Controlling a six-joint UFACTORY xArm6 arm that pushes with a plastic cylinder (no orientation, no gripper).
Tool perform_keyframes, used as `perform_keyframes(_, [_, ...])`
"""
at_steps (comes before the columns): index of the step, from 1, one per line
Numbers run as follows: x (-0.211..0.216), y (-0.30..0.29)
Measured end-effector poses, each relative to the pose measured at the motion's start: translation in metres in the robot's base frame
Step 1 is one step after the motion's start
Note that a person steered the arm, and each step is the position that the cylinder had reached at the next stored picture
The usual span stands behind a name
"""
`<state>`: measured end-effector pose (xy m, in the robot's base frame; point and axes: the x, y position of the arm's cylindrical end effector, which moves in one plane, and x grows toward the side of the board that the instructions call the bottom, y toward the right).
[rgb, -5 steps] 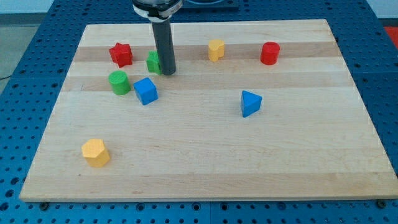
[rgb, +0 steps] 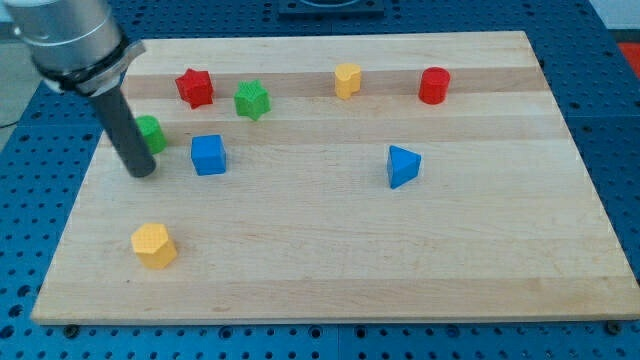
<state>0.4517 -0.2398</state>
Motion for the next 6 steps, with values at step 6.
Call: perform_keyframes(6, [-0.005,-0.046])
